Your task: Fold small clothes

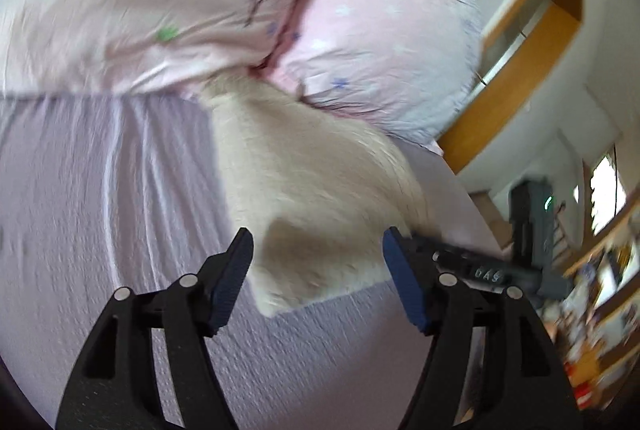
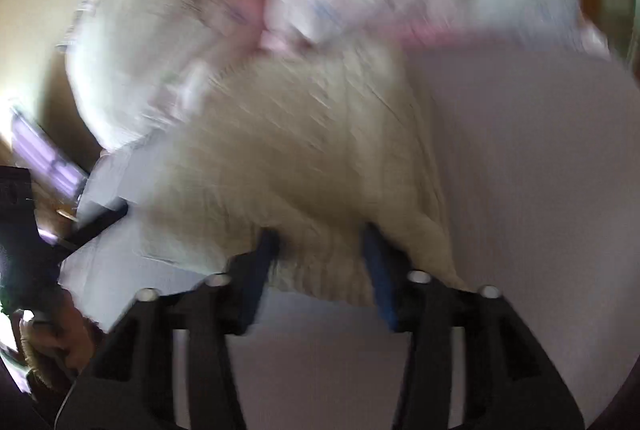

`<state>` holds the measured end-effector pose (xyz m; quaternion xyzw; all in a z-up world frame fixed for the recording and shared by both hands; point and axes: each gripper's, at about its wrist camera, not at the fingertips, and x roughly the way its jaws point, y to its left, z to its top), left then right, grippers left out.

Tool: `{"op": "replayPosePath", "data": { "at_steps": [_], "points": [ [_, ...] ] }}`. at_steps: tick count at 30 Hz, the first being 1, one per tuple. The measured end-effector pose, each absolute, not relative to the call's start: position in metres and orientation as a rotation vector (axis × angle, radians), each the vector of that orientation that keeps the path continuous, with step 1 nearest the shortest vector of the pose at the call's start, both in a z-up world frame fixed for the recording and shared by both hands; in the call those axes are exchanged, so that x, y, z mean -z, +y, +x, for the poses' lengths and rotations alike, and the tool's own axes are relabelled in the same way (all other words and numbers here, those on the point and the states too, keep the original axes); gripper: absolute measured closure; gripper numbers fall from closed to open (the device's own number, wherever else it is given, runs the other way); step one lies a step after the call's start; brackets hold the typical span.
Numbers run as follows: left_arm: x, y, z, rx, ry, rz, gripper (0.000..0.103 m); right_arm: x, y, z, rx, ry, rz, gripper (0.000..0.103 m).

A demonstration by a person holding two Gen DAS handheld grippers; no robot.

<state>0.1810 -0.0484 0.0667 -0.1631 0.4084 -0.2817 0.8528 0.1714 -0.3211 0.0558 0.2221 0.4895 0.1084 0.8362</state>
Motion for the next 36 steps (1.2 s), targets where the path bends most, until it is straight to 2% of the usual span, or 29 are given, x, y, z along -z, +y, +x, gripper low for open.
{"op": "replayPosePath", "data": {
  "at_steps": [1,3,4,5,7,10,13,15,16,18,19,21,25,28,30,31,33,34,35,36],
  "points": [
    [-0.062,-0.047,0.185,0.586,0.879,-0.365,0.034,-0.064,-0.328,0.167,-0.241,1.007,0.528,0.063],
    [-0.05,-0.041,0.198,0.585,0.92,-0.44,0.031,-0.08,-0.337,0.163,-0.25,0.916,0.588,0.049],
    [-0.048,-0.039,0.2,0.591,0.922,-0.467,0.031,-0.085,-0.344,0.164,-0.225,0.882,0.606,0.025],
    [-0.048,-0.039,0.203,0.591,0.92,-0.475,0.028,-0.086,-0.351,0.169,-0.179,0.88,0.612,0.011],
    [-0.046,-0.043,0.211,0.568,0.914,-0.458,0.023,-0.075,-0.364,0.186,-0.122,0.936,0.631,0.01],
    [-0.036,-0.052,0.226,0.55,0.941,-0.45,0.02,-0.045,-0.371,0.213,-0.146,1.053,0.731,0.011],
    [-0.02,-0.055,0.238,0.567,0.973,-0.497,0.018,-0.038,-0.37,0.218,-0.188,1.051,0.752,0.013],
    [-0.018,-0.058,0.239,0.599,0.949,-0.489,0.017,-0.035,-0.368,0.219,-0.208,1.039,0.754,0.032],
    [-0.015,-0.06,0.241,0.637,0.949,-0.487,0.019,-0.028,-0.368,0.219,-0.223,1.037,0.753,0.042],
    [-0.012,-0.06,0.243,0.652,0.933,-0.488,0.035,-0.026,-0.375,0.216,-0.275,1.004,0.791,0.058],
    [-0.012,-0.058,0.242,0.657,0.932,-0.488,0.04,-0.024,-0.378,0.213,-0.303,0.99,0.838,0.064],
    [-0.014,-0.048,0.239,0.667,0.918,-0.519,0.057,-0.028,-0.372,0.21,-0.322,0.966,0.819,0.068],
    [-0.034,-0.027,0.217,0.635,0.874,-0.49,0.063,-0.055,-0.337,0.203,-0.417,0.939,0.729,0.071],
    [-0.044,-0.003,0.193,0.611,0.853,-0.442,0.061,-0.056,-0.312,0.199,-0.445,0.988,0.643,0.068],
    [-0.044,0.009,0.184,0.555,0.884,-0.38,0.057,-0.055,-0.305,0.196,-0.386,1.022,0.569,0.059],
    [-0.044,0.015,0.178,0.534,0.885,-0.364,0.056,-0.063,-0.309,0.191,-0.332,0.996,0.556,0.051],
    [-0.056,0.023,0.163,0.483,0.824,-0.316,0.057,-0.082,-0.324,0.175,-0.314,0.91,0.597,0.049],
    [-0.069,0.025,0.15,0.456,0.768,-0.269,0.057,-0.098,-0.33,0.161,-0.37,0.839,0.657,0.042],
    [-0.076,0.026,0.141,0.47,0.738,-0.256,0.055,-0.108,-0.331,0.153,-0.43,0.807,0.69,0.026],
    [-0.085,0.023,0.134,0.502,0.713,-0.255,0.05,-0.117,-0.327,0.146,-0.498,0.787,0.711,0.019]
  ]
}}
